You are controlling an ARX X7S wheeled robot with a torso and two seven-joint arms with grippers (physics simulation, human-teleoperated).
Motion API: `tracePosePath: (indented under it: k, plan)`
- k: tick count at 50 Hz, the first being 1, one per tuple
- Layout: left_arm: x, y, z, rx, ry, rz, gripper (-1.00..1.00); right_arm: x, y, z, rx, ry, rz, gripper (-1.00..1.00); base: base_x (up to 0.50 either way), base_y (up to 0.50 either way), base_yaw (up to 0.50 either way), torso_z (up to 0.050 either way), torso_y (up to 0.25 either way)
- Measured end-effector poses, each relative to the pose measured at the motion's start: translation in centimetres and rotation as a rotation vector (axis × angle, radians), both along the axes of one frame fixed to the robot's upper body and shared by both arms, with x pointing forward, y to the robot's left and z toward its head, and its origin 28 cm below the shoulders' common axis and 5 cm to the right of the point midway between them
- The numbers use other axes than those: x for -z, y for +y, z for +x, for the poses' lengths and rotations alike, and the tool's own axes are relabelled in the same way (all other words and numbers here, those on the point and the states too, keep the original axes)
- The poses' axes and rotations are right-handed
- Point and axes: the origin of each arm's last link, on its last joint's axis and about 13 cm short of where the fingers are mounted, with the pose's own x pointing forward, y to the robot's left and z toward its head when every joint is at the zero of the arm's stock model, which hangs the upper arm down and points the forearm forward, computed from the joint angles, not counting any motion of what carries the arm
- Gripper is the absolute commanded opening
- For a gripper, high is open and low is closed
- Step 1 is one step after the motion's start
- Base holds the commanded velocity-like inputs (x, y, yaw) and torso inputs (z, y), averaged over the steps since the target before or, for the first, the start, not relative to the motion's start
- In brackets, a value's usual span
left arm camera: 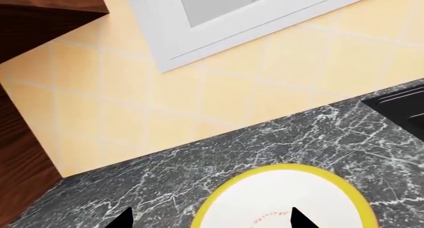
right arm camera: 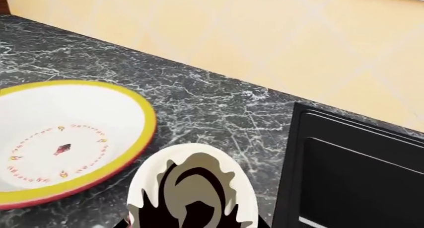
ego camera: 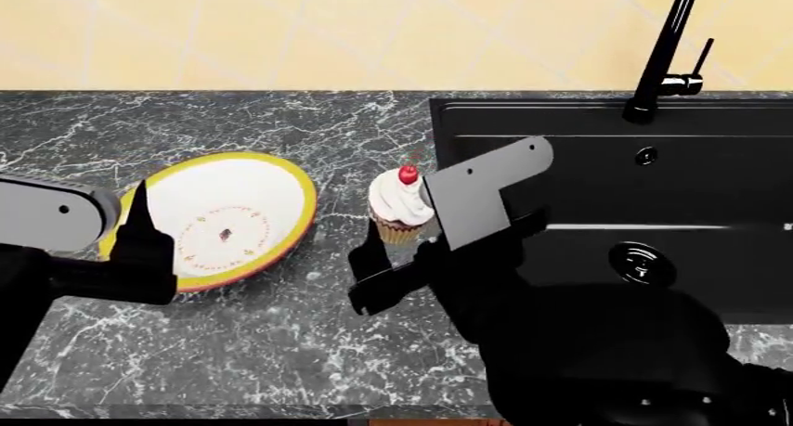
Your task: Move the fresh-baked cupcake off the tray onto the counter, and place the bowl used for mixing into the sink.
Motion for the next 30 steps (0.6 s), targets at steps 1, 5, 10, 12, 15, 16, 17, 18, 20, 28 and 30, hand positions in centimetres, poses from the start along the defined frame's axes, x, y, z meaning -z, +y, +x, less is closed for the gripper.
tracePosePath:
  k: [1, 5, 10, 12, 15, 16, 17, 18, 20, 28, 30]
  plan:
    - [0.0, 0.0, 0.0, 0.001, 0.000, 0.000, 1.00, 0.1, 0.1, 0.0, 0.001, 0.003, 0.000, -1.00, 0.00, 0.00, 0.00, 0.000, 0.000]
    - [0.1, 0.0, 0.1, 0.003, 0.002, 0.000, 1.00, 0.7, 0.6, -0.1, 0.002, 0.013, -0.004, -1.00, 0.00, 0.00, 0.00, 0.000, 0.000]
    - [0.1, 0.0, 0.1, 0.003, 0.002, -0.002, 1.00, 1.5, 1.2, -0.6, -0.027, 0.026, -0.026, -1.00, 0.00, 0.00, 0.00, 0.000, 0.000]
    - [0.1, 0.0, 0.1, 0.004, 0.002, -0.003, 1.00, 1.7, 1.3, -0.9, -0.043, 0.030, -0.034, -1.00, 0.00, 0.00, 0.00, 0.000, 0.000]
    - [0.1, 0.0, 0.1, 0.004, 0.002, -0.004, 1.00, 2.1, 1.5, -1.2, -0.060, 0.034, -0.045, -1.00, 0.00, 0.00, 0.00, 0.000, 0.000]
    - [0.1, 0.0, 0.1, 0.004, 0.002, -0.004, 1.00, 2.1, 1.6, -1.3, -0.063, 0.035, -0.048, -1.00, 0.00, 0.00, 0.00, 0.000, 0.000]
    - [0.1, 0.0, 0.1, 0.004, 0.001, -0.004, 1.00, 2.2, 1.6, -1.4, -0.066, 0.036, -0.050, -1.00, 0.00, 0.00, 0.00, 0.000, 0.000]
    - [0.1, 0.0, 0.1, 0.004, 0.001, -0.004, 1.00, 2.3, 1.7, -1.4, -0.068, 0.037, -0.052, -1.00, 0.00, 0.00, 0.00, 0.000, 0.000]
    - [0.1, 0.0, 0.1, 0.005, 0.001, -0.003, 1.00, 2.4, 1.7, -1.5, -0.068, 0.035, -0.057, -1.00, 0.00, 0.00, 0.00, 0.000, 0.000]
    - [0.1, 0.0, 0.1, 0.007, 0.001, -0.002, 1.00, 2.8, 2.0, -1.5, -0.045, 0.028, -0.070, -1.00, 0.00, 0.00, 0.00, 0.000, 0.000]
    - [0.1, 0.0, 0.1, 0.006, 0.001, -0.002, 1.00, 2.9, 2.1, -1.4, -0.036, 0.025, -0.071, -1.00, 0.00, 0.00, 0.00, 0.000, 0.000]
